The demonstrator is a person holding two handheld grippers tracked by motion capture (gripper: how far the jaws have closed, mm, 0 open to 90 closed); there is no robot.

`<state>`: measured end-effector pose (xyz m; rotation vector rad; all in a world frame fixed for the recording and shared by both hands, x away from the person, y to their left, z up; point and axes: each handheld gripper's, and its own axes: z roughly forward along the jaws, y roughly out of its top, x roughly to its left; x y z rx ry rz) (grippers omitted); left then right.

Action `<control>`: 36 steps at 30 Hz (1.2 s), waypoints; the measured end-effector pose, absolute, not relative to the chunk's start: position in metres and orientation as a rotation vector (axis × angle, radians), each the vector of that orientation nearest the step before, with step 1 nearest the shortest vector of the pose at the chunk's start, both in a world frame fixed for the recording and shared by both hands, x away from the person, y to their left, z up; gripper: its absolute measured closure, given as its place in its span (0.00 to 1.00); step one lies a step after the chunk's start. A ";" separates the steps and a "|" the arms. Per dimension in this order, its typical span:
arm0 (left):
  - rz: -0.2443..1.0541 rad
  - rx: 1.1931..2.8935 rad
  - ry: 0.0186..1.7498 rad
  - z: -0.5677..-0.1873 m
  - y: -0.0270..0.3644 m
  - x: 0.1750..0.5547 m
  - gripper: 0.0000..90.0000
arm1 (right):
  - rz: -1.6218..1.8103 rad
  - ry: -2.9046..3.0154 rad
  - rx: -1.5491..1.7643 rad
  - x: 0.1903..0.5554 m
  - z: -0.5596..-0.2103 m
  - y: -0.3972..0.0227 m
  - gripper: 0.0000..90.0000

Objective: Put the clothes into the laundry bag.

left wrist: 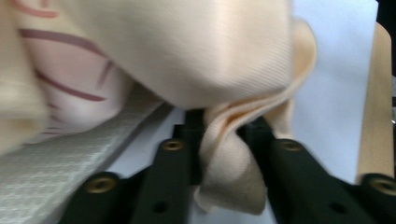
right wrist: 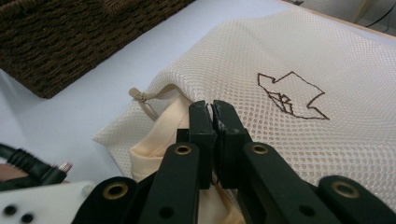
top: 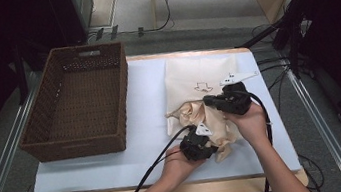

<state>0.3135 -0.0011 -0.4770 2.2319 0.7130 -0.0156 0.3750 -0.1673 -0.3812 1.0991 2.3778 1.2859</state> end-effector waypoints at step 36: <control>0.087 2.224 0.796 -0.432 0.044 0.362 0.94 | 1.288 2.373 1.105 0.375 -0.380 -0.170 0.99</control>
